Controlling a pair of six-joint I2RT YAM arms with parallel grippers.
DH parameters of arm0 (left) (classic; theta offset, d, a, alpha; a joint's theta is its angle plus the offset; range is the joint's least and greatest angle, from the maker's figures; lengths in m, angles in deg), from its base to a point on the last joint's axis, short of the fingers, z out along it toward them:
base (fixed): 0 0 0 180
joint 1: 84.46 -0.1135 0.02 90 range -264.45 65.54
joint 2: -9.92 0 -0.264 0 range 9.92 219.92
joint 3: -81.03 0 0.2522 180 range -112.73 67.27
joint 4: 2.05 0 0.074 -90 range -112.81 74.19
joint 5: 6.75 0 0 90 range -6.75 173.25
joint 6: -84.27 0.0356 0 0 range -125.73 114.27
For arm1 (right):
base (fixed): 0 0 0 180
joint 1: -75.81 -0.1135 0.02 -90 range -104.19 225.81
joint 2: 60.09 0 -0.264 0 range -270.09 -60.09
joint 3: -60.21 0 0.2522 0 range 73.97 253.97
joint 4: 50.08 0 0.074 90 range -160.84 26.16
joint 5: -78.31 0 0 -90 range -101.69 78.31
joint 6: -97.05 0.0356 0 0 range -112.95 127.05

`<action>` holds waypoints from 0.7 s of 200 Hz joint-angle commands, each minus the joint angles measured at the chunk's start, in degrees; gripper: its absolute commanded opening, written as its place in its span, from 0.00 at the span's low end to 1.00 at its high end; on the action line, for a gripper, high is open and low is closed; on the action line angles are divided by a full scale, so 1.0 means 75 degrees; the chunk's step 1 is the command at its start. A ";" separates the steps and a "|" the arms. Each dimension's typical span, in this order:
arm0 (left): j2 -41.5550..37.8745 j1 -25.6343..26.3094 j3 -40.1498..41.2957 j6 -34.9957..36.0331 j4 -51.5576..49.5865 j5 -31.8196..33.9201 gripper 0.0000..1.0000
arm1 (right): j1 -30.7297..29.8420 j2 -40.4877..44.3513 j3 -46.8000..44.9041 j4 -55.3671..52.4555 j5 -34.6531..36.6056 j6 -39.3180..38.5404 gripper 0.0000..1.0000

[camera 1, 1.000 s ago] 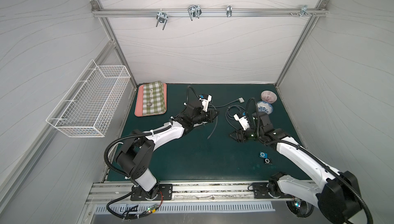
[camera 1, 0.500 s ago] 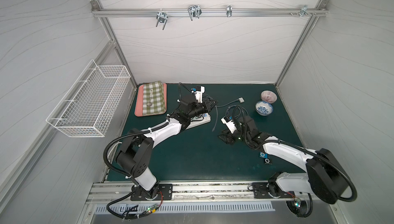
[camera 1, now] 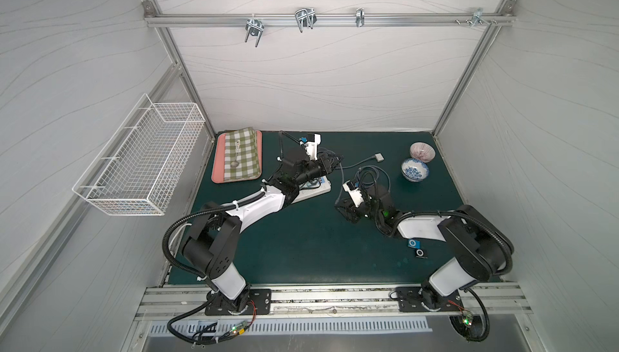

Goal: Charge mp3
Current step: Pick up the charging cable from the center of the board.

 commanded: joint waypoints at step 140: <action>-0.0035 -0.0004 0.0122 -0.0157 0.0864 0.0112 0.00 | 0.0317 -0.0044 -0.0280 0.1361 -0.0851 0.0573 0.10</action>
